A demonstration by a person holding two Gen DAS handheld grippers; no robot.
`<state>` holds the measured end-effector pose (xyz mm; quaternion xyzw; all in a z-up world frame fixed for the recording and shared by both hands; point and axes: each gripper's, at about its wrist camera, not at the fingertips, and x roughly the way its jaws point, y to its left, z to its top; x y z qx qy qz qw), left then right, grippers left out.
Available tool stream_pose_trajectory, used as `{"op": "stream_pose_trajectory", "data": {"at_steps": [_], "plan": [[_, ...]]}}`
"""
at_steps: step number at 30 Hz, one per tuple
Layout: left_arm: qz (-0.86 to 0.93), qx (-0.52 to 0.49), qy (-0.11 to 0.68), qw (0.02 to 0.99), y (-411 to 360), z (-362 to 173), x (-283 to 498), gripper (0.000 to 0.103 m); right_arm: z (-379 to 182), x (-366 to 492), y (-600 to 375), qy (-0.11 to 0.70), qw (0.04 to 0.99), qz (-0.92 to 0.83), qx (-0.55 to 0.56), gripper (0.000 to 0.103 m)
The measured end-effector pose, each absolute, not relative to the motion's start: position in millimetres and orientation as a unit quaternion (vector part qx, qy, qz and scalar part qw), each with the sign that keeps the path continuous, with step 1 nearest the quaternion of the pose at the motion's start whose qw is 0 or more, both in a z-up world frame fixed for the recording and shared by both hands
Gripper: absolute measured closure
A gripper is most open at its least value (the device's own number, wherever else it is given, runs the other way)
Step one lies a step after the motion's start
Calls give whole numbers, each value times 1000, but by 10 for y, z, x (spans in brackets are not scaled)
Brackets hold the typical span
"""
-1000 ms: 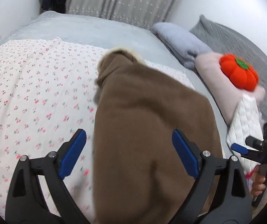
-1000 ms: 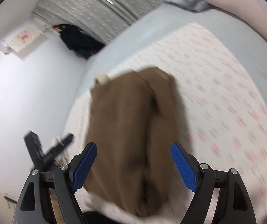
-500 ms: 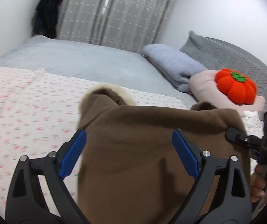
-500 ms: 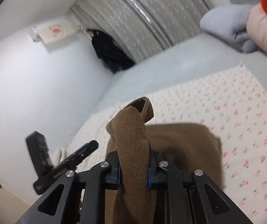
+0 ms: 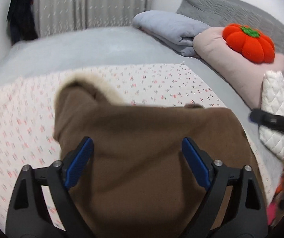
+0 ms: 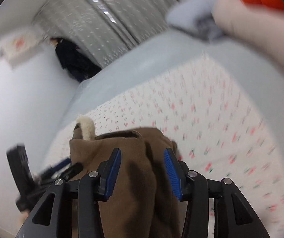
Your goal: Fold large clothes
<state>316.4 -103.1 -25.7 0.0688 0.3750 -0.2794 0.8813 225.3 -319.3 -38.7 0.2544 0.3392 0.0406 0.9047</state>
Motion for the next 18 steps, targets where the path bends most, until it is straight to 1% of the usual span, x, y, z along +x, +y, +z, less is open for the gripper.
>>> {"op": "stream_pose_trajectory", "data": {"at_steps": [3, 6, 7, 8, 9, 11, 13, 16, 18], "plan": [[-282, 106, 378, 876, -1184, -274, 3333, 17, -213, 2222, -2883, 323, 924, 55, 197, 56], [-271, 128, 393, 869, -1309, -406, 3554, 17, -448, 2363, -2591, 340, 925, 66, 157, 56], [-254, 135, 389, 875, -1341, -439, 3619, 17, -614, 2477, -2577, 355, 923, 50, 143, 58], [-233, 141, 388, 881, -1373, -483, 3686, 17, -797, 2583, -2617, 375, 915, 37, 143, 64], [-216, 144, 394, 882, -1392, -548, 3797, 17, -945, 2692, -2691, 389, 907, 33, 159, 67], [-165, 162, 416, 880, -1454, -716, 3979, 17, -1086, 2766, -2868, 386, 900, 43, 199, 73], [-158, 170, 411, 882, -1484, -672, 3974, 18, -1066, 2743, -3016, 382, 895, 47, 227, 80], [-179, 150, 377, 896, -1345, -385, 3737, 20, -854, 2511, -3105, 376, 903, 29, 205, 68], [-198, 119, 369, 900, -1192, -213, 3551, 20, -717, 2322, -3089, 371, 911, 36, 179, 63]]}}
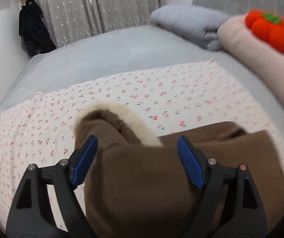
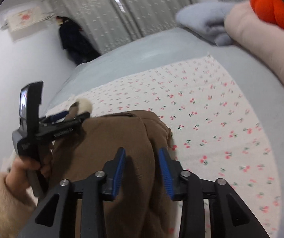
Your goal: Fold large clothes
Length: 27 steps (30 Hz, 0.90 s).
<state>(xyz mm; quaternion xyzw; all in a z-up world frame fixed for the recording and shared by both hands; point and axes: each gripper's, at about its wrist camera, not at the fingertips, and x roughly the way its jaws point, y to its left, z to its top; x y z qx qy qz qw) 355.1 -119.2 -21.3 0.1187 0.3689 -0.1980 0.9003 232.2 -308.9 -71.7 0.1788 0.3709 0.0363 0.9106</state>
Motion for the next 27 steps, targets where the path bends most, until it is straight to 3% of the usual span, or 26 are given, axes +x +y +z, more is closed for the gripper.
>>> {"op": "stream_pose_trajectory", "data": {"at_steps": [7, 13, 15, 16, 17, 27], "plan": [[-273, 74, 376, 882, -761, -14, 2572, 20, -403, 1726, -2540, 357, 927, 70, 96, 59], [-308, 59, 392, 865, -479, -382, 1871, 20, -855, 1595, -2391, 400, 912, 68, 62, 59], [-313, 71, 397, 860, -444, -596, 1705, 20, -1055, 1553, -2530, 411, 909, 48, 55, 49], [-311, 93, 379, 867, -430, -650, 1570, 20, -1144, 1528, -2629, 421, 904, 41, 64, 35], [-306, 118, 373, 868, -437, -664, 1476, 20, -1200, 1512, -2727, 433, 897, 37, 80, 33], [-324, 73, 370, 867, -33, -552, 1162, 20, -1018, 1126, -2828, 394, 915, 20, 81, 32]]}}
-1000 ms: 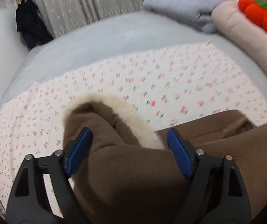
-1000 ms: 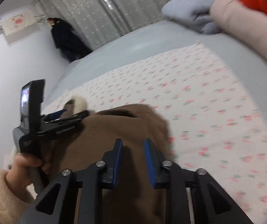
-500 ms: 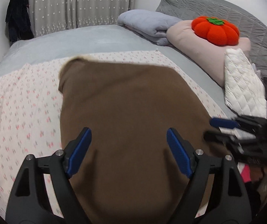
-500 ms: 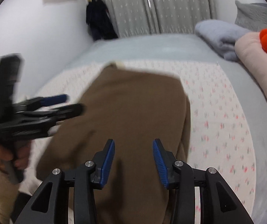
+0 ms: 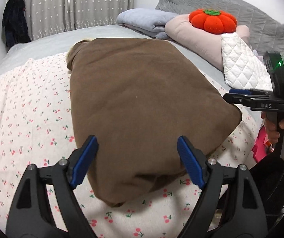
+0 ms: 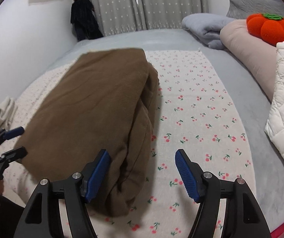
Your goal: Fold large clothes
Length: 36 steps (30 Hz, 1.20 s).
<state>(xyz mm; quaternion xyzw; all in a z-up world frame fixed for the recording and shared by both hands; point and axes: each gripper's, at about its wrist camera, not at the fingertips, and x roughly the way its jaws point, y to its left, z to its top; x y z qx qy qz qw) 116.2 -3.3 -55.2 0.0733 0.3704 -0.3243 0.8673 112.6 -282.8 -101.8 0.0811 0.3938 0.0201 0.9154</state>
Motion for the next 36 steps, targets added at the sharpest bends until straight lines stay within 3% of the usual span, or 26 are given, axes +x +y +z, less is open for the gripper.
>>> {"op": "stream_pose_trajectory", "data": {"at_steps": [15, 20, 26, 28, 29, 30, 31, 36], "plan": [[-304, 125, 412, 849, 149, -866, 1013, 17, -1255, 1233, -2749, 440, 860, 107, 238, 30], [-282, 155, 407, 855, 48, -994, 996, 17, -1360, 1390, -2739, 449, 821, 155, 317, 62], [-254, 115, 408, 870, 155, -978, 1099, 19, -1117, 1405, -2678, 355, 754, 321, 450, 73], [-240, 98, 396, 881, 265, -918, 1122, 37, -1043, 1395, -2648, 319, 730, 363, 483, 77], [-224, 102, 399, 883, 312, -926, 1143, 53, -1052, 1389, -2666, 308, 717, 374, 501, 83], [-217, 101, 409, 881, 361, -958, 1167, 55, -1089, 1373, -2717, 295, 702, 382, 524, 86], [-216, 96, 420, 876, 396, -992, 1184, 56, -1142, 1358, -2791, 279, 686, 391, 547, 98], [-235, 109, 409, 875, 423, -988, 1124, 56, -1622, 1286, -3131, 388, 722, 233, 523, 97]]}}
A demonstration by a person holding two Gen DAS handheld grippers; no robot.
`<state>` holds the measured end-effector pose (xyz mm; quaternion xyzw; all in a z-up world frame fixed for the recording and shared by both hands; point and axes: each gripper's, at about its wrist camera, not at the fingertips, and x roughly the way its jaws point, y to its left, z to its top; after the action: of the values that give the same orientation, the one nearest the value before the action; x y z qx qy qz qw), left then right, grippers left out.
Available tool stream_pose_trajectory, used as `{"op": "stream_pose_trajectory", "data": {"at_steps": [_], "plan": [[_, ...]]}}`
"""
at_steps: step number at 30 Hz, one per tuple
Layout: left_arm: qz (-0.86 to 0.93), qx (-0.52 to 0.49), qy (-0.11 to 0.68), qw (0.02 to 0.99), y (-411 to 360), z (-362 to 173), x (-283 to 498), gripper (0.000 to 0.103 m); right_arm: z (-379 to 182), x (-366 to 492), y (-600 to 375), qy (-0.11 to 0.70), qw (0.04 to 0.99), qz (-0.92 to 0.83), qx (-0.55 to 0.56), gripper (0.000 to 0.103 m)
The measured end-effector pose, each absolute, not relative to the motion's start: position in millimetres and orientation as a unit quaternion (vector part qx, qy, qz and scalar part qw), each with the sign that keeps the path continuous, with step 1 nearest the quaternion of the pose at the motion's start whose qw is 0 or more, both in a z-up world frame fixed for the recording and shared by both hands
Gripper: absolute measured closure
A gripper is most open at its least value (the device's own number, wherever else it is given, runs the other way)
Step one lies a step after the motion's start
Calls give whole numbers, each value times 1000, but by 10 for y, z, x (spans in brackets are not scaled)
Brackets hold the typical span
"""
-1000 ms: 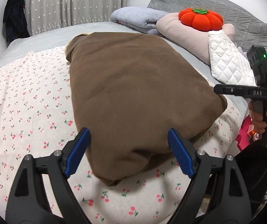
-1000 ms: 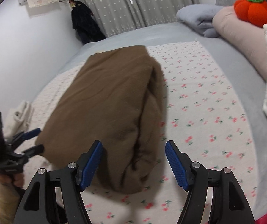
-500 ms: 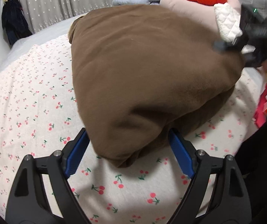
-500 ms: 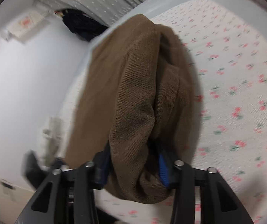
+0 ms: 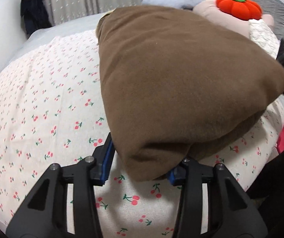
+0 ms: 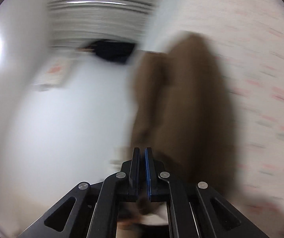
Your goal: Fold large clothes
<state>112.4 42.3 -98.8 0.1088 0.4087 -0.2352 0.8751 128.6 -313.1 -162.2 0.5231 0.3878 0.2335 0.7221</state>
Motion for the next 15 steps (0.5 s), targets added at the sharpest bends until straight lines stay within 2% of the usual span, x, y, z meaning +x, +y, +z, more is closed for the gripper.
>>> {"op": "stream_pose_trajectory", "data": {"at_steps": [3, 4, 5, 7, 15], "plan": [[-239, 98, 416, 872, 460, -983, 1131, 55, -1512, 1134, -3297, 378, 763, 197, 486, 94], [-240, 97, 417, 871, 460, -981, 1141, 55, -1398, 1069, -3328, 353, 772, 213, 483, 84], [-238, 98, 417, 871, 444, -979, 1140, 54, -1284, 1016, -3336, 329, 778, 233, 481, 55], [-235, 102, 416, 872, 448, -974, 1145, 54, -1165, 987, -3292, 308, 783, 256, 475, 24], [-232, 106, 414, 874, 398, -978, 1153, 51, -1298, 1817, -2750, 398, 766, 260, 432, 26]]}}
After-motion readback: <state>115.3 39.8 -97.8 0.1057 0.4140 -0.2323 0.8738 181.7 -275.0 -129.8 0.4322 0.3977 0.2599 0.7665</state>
